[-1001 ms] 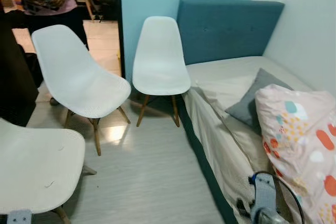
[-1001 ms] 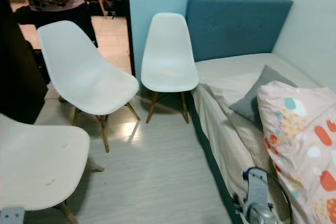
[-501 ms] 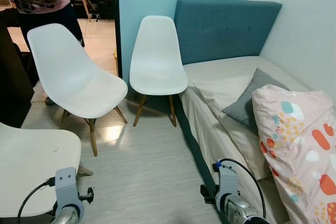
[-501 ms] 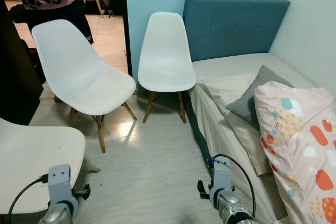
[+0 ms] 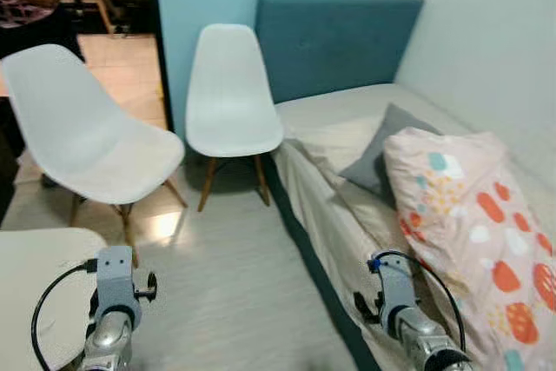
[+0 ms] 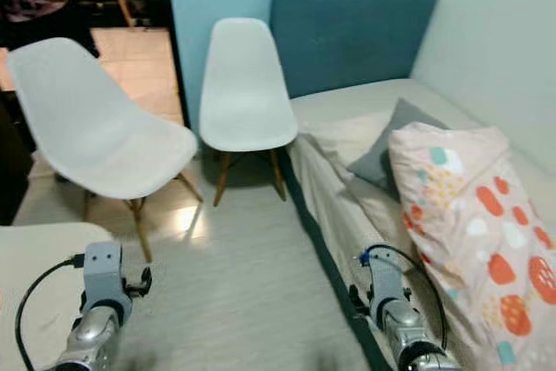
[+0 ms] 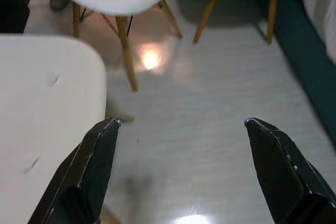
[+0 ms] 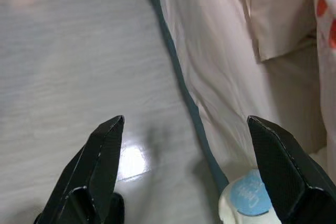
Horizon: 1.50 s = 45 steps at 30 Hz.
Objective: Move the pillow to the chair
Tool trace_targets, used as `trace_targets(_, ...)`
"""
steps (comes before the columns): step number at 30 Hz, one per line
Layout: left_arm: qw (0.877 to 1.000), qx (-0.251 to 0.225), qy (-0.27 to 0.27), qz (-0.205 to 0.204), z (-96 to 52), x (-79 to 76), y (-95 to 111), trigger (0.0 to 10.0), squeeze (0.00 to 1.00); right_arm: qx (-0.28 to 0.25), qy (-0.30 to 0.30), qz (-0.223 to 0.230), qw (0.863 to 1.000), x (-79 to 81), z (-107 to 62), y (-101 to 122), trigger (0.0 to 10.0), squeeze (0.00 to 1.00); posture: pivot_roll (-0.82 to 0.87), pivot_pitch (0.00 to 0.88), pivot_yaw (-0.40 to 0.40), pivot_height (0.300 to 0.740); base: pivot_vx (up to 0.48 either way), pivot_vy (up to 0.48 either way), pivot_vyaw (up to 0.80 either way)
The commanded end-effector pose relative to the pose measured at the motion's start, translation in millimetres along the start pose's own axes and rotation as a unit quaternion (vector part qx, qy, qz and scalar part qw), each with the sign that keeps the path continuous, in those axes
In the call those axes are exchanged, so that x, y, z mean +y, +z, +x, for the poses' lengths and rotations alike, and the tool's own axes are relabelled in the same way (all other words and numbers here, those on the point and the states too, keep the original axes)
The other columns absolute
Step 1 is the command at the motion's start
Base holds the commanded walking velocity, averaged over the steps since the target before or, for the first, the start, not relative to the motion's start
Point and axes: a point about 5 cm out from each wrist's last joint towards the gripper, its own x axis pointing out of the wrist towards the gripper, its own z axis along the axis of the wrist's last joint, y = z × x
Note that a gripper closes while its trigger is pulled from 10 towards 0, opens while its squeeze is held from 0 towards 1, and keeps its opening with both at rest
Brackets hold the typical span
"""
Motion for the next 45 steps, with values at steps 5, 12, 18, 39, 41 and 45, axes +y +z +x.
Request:
trace_targets(5, 1.0, -0.013, 0.009, -0.003, 4.7, 6.3, 10, 10.0, 0.0, -0.057, 0.017, 0.025, 0.998, 19.0, 7.4, 41, 10.0, 0.0, 0.02, 0.0, -0.077, 0.74, 0.191, 0.0, 0.0)
trace_targets(12, 0.999, -0.045, 0.008, -0.011, 7.9, 9.2, 23, 10.0, 0.0, -0.111, 0.03, 0.035, 0.993, 16.9, 7.7, 75, 10.0, 0.0, 0.0, 0.0, -0.074, 0.74, 0.445, 0.0, -0.44)
trace_targets(18, 0.997, -0.077, 0.006, -0.014, 9.2, 13.5, 34, 10.0, 0.0, -0.178, 0.012, 0.025, 0.984, 6.6, 3.5, 118, 10.0, 0.0, 0.01, 0.0, -0.085, 0.74, 0.441, 0.0, -0.77)
trace_targets(39, 0.995, -0.097, 0.018, -0.002, 9.1, 19.1, 41, 10.0, 0.0, -0.199, -0.056, -0.049, 0.977, -20.6, -3.3, 139, 10.0, 0.0, 0.0, 0.0, -0.098, 0.74, 0.222, 0.0, -0.47)
trace_targets(41, 0.994, -0.104, 0.016, 0.001, 9.5, 18.6, 44, 10.0, 0.0, -0.191, -0.059, -0.058, 0.978, -23.6, -3.3, 136, 10.0, 0.0, 0.0, 0.0, -0.096, 0.74, 0.0, 0.0, -0.77)
trace_targets(45, 0.993, -0.116, 0.013, 0.008, 10.1, 18.5, 50, 10.0, 0.0, -0.175, -0.022, -0.101, 0.979, -21.0, -2.2, 129, 10.0, 0.0, 0.0, 0.0, -0.092, 0.74, 0.0, 0.0, -0.77)
